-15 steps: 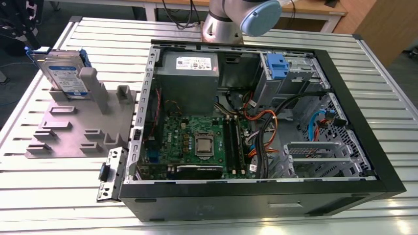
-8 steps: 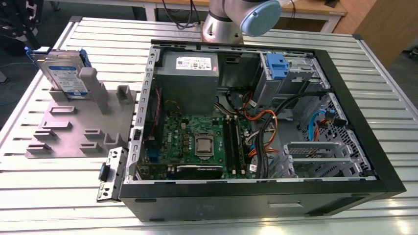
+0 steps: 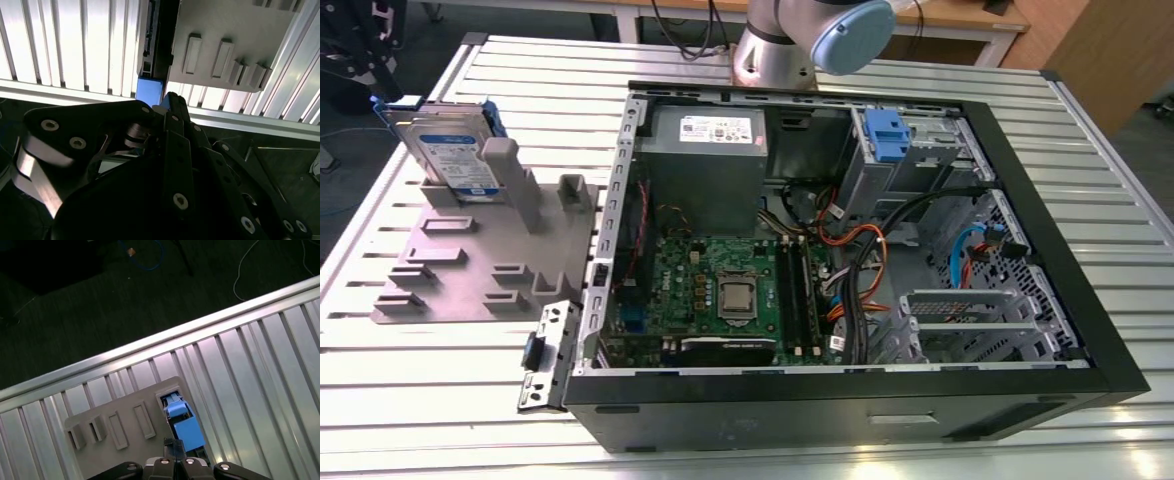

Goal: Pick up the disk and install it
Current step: 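Pick up the disk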

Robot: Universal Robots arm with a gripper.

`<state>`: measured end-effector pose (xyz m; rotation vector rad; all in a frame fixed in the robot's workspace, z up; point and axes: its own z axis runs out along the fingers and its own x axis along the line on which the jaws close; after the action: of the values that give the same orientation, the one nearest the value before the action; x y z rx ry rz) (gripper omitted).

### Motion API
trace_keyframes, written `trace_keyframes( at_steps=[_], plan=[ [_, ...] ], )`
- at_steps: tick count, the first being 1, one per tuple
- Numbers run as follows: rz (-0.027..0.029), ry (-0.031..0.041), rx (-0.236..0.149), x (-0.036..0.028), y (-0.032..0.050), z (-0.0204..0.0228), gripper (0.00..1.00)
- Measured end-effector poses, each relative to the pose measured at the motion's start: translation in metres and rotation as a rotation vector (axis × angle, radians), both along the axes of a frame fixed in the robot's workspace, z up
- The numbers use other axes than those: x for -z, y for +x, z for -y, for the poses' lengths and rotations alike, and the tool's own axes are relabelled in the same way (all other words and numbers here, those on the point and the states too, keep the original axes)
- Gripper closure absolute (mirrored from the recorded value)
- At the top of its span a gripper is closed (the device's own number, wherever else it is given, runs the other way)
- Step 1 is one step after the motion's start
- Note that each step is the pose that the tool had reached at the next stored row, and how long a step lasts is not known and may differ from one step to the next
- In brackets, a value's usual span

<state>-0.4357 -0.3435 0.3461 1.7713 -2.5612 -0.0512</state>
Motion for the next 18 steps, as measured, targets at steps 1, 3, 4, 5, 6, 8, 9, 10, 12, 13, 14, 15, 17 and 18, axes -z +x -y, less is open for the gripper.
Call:
trace_keyframes(
  at_steps=[1, 3, 4, 5, 6, 8, 9, 10, 12, 13, 14, 15, 17, 18],
  plan=[
    [-0.0001, 0.0000, -0.003, 0.0000, 0.0000, 0.0000, 0.89],
    [-0.0001, 0.0000, -0.005, 0.0000, 0.0000, 0.0000, 0.89],
    [0.0000, -0.0001, -0.005, 0.0000, 0.0000, 0.0000, 0.89],
    [-0.0001, -0.0001, -0.005, 0.0000, 0.0000, 0.0000, 0.89],
    [-0.0001, 0.0000, -0.005, 0.0000, 0.0000, 0.0000, 0.89],
    [0.0000, 0.0000, -0.005, 0.0000, 0.0000, 0.0000, 0.89],
    [0.0000, 0.0000, -0.005, 0.0000, 0.0000, 0.0000, 0.89],
    [0.0000, -0.0001, -0.005, 0.0000, 0.0000, 0.0000, 0.89],
    [0.0000, 0.0000, -0.005, 0.0000, 0.0000, 0.0000, 0.89],
    [-0.0001, -0.0001, -0.005, 0.0000, 0.0000, 0.0000, 0.89],
    [0.0000, 0.0000, -0.005, 0.0000, 0.0000, 0.0000, 0.89],
    [0.0000, 0.0000, -0.005, 0.0000, 0.0000, 0.0000, 0.89],
    [-0.0001, 0.0000, -0.009, 0.0000, 0.0000, 0.0000, 0.89],
    [0.0000, 0.0000, -0.018, 0.0000, 0.0000, 0.0000, 0.89]
  ],
)
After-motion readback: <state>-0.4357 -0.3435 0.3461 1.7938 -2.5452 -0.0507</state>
